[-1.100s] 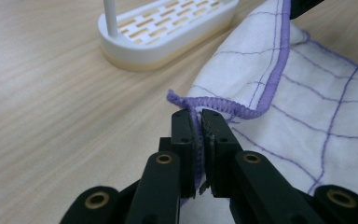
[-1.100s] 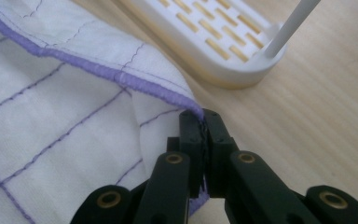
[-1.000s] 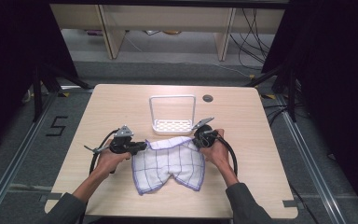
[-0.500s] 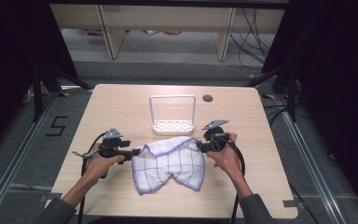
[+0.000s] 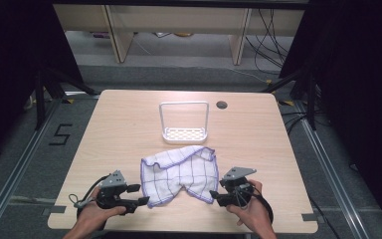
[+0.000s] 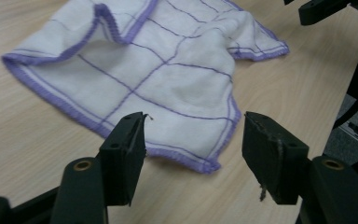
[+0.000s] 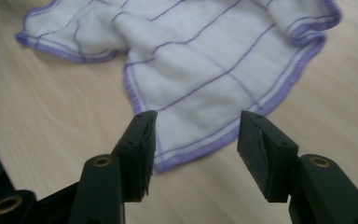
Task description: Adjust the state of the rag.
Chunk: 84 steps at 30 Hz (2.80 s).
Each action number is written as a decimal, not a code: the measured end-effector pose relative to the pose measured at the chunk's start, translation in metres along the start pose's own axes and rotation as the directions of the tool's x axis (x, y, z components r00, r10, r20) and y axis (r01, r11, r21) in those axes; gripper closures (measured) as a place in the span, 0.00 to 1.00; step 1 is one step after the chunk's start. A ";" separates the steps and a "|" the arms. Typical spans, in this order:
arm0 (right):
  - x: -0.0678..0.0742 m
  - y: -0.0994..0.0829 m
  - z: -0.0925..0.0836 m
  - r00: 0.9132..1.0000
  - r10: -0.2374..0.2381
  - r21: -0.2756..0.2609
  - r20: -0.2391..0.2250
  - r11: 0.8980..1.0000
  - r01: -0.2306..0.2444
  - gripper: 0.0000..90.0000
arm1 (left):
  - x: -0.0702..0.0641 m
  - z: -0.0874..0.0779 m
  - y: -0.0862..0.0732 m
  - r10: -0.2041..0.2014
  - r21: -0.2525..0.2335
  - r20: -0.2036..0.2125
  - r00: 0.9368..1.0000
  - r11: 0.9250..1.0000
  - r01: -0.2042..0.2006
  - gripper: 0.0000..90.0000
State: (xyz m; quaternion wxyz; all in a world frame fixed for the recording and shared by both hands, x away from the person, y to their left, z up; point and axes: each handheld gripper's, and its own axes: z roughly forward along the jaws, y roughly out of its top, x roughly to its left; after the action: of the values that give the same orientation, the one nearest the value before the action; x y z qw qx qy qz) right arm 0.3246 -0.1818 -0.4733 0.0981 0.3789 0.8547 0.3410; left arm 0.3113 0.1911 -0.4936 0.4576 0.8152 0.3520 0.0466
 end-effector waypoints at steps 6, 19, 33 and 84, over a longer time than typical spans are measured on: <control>0.011 -0.005 0.011 0.999 -0.034 0.041 -0.019 0.999 0.034 0.56 | -0.012 0.017 -0.004 0.054 0.047 0.015 0.998 0.997 -0.055 0.46; 0.008 -0.005 0.031 0.998 -0.054 0.076 -0.014 0.996 0.055 0.78 | -0.006 0.040 -0.002 0.243 0.122 -0.066 0.968 0.965 -0.234 0.72; 0.003 -0.006 -0.018 0.996 -0.088 -0.023 -0.020 0.996 0.087 0.97 | -0.003 -0.004 0.004 0.174 -0.005 0.007 0.985 0.985 -0.174 0.96; -0.073 0.035 0.047 0.998 0.052 -0.002 -0.022 0.999 -0.052 0.85 | 0.024 0.047 0.039 0.267 0.072 -0.023 0.963 0.962 -0.265 0.61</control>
State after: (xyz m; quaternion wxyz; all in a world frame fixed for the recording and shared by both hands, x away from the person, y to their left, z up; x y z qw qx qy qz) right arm 0.4160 -0.1928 -0.4921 0.0800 0.3971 0.8453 0.3485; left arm 0.3685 0.1595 -0.4968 0.4134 0.8693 0.2481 0.1090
